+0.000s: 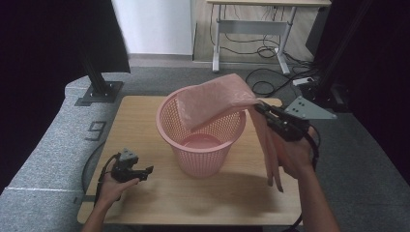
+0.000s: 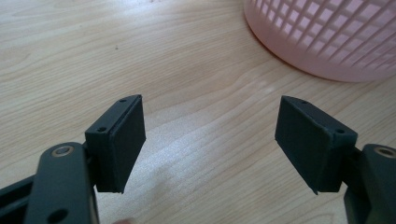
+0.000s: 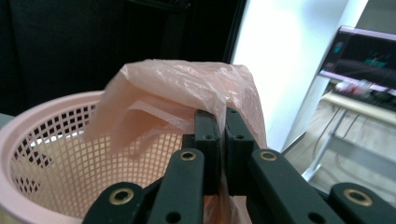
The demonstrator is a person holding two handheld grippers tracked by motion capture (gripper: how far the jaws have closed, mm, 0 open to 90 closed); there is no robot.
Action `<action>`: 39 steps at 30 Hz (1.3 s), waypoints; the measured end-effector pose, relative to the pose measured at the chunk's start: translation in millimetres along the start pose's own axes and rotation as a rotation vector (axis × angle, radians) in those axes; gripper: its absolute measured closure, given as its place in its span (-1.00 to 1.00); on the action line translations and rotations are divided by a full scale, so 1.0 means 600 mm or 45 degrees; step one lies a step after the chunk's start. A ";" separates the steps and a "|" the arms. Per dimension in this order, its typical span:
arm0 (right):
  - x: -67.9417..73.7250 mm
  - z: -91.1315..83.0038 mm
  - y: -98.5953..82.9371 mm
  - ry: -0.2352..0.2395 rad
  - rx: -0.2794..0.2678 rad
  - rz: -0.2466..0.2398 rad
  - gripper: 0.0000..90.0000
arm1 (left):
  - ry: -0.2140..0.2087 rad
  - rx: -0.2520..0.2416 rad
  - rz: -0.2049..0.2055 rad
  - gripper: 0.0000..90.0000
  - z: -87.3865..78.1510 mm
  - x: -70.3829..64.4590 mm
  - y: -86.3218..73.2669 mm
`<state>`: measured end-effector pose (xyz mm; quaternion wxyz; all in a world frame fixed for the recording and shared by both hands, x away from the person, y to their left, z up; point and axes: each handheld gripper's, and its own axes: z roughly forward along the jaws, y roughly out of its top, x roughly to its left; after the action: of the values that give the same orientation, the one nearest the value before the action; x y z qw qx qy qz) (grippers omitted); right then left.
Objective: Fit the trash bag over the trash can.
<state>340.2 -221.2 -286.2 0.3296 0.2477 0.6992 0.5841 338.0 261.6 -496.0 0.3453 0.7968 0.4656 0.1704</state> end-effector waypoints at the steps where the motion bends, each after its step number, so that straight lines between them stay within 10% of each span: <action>1: 0.001 0.011 -0.009 0.011 0.007 0.014 0.90 | -0.001 -0.001 -0.002 -0.46 0.000 0.000 0.000; 14: 0.021 0.056 -0.066 0.161 0.070 0.154 0.42 | 0.000 0.000 -0.001 -0.46 0.000 0.000 -0.001; 24: 0.019 -0.006 -0.107 0.128 -0.004 0.215 -0.20 | 0.009 0.004 -0.002 -0.46 0.000 0.000 -0.001; 39: 0.009 -0.032 -0.257 -0.009 0.279 0.280 -0.17 | 0.018 -0.007 -0.008 -0.46 -0.001 -0.001 -0.001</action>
<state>327.9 -259.8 -436.5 0.2370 0.3594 0.7262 0.5360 336.8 261.9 -495.9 0.3446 0.7931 0.4702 0.1763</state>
